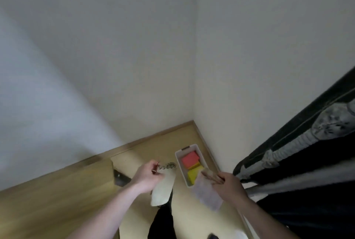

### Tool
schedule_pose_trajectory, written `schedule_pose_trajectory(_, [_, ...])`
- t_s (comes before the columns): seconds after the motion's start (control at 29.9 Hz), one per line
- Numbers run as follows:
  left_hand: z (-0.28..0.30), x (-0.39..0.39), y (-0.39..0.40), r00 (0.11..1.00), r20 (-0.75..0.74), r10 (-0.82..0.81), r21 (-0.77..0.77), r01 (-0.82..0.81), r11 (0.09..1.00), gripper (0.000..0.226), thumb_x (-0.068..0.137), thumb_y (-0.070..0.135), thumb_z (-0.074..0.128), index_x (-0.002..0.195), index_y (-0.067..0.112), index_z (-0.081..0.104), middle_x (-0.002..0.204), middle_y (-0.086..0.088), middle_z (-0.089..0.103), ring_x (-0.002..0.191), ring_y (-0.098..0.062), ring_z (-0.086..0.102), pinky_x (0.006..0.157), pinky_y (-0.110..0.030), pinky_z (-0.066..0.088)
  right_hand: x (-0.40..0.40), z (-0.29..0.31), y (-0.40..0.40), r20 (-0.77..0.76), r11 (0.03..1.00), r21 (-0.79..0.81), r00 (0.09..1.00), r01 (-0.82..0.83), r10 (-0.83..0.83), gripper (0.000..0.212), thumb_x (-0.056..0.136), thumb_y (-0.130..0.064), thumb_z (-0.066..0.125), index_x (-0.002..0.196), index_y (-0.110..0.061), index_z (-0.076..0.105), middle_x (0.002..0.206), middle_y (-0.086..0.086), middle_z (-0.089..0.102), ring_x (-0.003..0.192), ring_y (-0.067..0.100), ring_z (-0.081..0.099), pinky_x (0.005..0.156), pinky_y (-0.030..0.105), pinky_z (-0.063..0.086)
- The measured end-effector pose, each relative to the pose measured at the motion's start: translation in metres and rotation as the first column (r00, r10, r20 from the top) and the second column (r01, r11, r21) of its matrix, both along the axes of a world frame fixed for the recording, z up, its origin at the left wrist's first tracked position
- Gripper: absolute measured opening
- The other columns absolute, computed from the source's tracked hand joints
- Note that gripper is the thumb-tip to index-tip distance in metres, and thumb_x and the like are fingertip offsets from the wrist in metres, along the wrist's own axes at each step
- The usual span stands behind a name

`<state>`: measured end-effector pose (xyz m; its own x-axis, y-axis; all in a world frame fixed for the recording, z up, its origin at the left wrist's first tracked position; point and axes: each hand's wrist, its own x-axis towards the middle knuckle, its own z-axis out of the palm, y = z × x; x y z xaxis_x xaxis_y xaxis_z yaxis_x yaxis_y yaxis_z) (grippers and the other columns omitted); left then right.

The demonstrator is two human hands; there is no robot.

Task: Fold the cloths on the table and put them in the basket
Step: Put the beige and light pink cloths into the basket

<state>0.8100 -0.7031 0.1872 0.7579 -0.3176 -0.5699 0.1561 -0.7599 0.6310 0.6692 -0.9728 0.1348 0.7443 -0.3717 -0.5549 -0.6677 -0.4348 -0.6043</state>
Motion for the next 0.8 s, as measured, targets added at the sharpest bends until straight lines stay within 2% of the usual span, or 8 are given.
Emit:
schedule_pose_trajectory(0.07, [-0.002, 0.021, -0.003, 0.999, -0.028, -0.018, 0.0, 0.018, 1.0, 0.033, 0.088, 0.021, 0.074, 0.116, 0.027, 0.057, 0.117, 0.006, 0.067, 0.086, -0.006, 0.068, 0.063, -0.023, 0.06, 0.01, -0.003, 0.003, -0.044, 1.0, -0.01, 0.999, 0.008, -0.009, 0.008, 0.079, -0.021, 0.058, 0.073, -0.018, 0.063, 0.064, -0.004, 0.064, 0.065, 0.015, 0.061, 0.052, 0.027, 0.038])
schedule_pose_trajectory(0.13, [-0.016, 0.067, -0.009, 0.996, -0.06, -0.064, 0.023, 0.066, 0.998, 0.024, 0.086, 0.016, 0.07, 0.107, 0.025, 0.06, 0.102, 0.004, 0.07, 0.085, -0.012, 0.07, 0.063, -0.03, 0.062, 0.039, -0.022, 0.005, -0.08, 0.995, -0.008, 0.992, 0.097, -0.098, 0.01, 0.079, -0.023, 0.056, 0.077, -0.022, 0.066, 0.068, -0.006, 0.066, 0.067, 0.013, 0.063, 0.053, 0.025, 0.044])
schedule_pose_trajectory(0.23, [-0.033, 0.12, -0.014, 0.99, -0.063, -0.127, 0.039, 0.13, 0.991, 0.02, 0.088, 0.014, 0.062, 0.104, 0.026, 0.062, 0.098, 0.007, 0.07, 0.086, -0.008, 0.067, 0.059, -0.02, 0.055, 0.068, -0.036, 0.01, -0.147, 0.984, -0.042, 0.973, 0.176, -0.18, 0.017, 0.077, -0.028, 0.055, 0.086, -0.025, 0.069, 0.077, -0.005, 0.07, 0.073, 0.017, 0.066, 0.06, 0.029, 0.051])
schedule_pose_trajectory(0.4, [-0.075, 0.194, -0.03, 0.952, -0.088, -0.294, 0.063, 0.3, 0.952, 0.024, 0.087, 0.015, 0.061, 0.107, 0.028, 0.064, 0.103, 0.009, 0.069, 0.093, -0.007, 0.065, 0.071, -0.021, 0.052, 0.11, -0.049, 0.007, -0.181, 0.96, -0.062, 0.943, 0.274, -0.281, 0.008, 0.085, -0.019, 0.058, 0.085, -0.019, 0.066, 0.078, 0.001, 0.067, 0.072, 0.019, 0.061, 0.057, 0.028, 0.045])
schedule_pose_trajectory(0.47, [-0.097, 0.213, -0.042, 0.937, -0.117, -0.33, 0.088, 0.341, 0.936, 0.025, 0.088, 0.014, 0.062, 0.111, 0.024, 0.064, 0.105, 0.006, 0.067, 0.093, -0.007, 0.063, 0.07, -0.018, 0.05, 0.119, -0.06, 0.005, -0.19, 0.948, -0.059, 0.928, 0.314, -0.319, 0.006, 0.086, -0.016, 0.061, 0.086, -0.015, 0.066, 0.079, 0.003, 0.066, 0.07, 0.017, 0.058, 0.055, 0.025, 0.041])
schedule_pose_trajectory(0.53, [-0.112, 0.223, -0.054, 0.936, -0.094, -0.339, 0.095, 0.347, 0.933, 0.023, 0.088, 0.012, 0.063, 0.109, 0.023, 0.065, 0.102, 0.006, 0.067, 0.089, -0.003, 0.06, 0.066, -0.014, 0.048, 0.123, -0.071, 0.005, -0.194, 0.934, -0.04, 0.914, 0.356, -0.357, 0.006, 0.085, -0.014, 0.06, 0.085, -0.014, 0.067, 0.078, 0.005, 0.066, 0.071, 0.019, 0.06, 0.055, 0.029, 0.04])
schedule_pose_trajectory(0.67, [-0.178, 0.246, -0.085, 0.934, -0.112, -0.339, 0.097, 0.35, 0.932, 0.021, 0.087, 0.01, 0.063, 0.102, 0.023, 0.065, 0.096, 0.006, 0.067, 0.087, -0.01, 0.063, 0.068, -0.021, 0.051, 0.141, -0.122, -0.007, -0.243, 0.929, -0.032, 0.899, 0.368, -0.364, 0.01, 0.083, -0.013, 0.06, 0.075, -0.016, 0.061, 0.074, 0.006, 0.063, 0.071, 0.025, 0.058, 0.057, 0.033, 0.035])
schedule_pose_trajectory(0.8, [-0.262, 0.257, -0.113, 0.918, -0.173, -0.358, 0.118, 0.38, 0.917, 0.021, 0.086, 0.009, 0.061, 0.101, 0.023, 0.065, 0.098, 0.003, 0.068, 0.091, -0.015, 0.063, 0.077, -0.029, 0.054, 0.155, -0.194, -0.021, -0.276, 0.929, -0.024, 0.89, 0.37, -0.362, 0.011, 0.079, -0.009, 0.061, 0.071, -0.014, 0.056, 0.064, 0.003, 0.055, 0.059, 0.016, 0.047, 0.052, 0.03, 0.03])
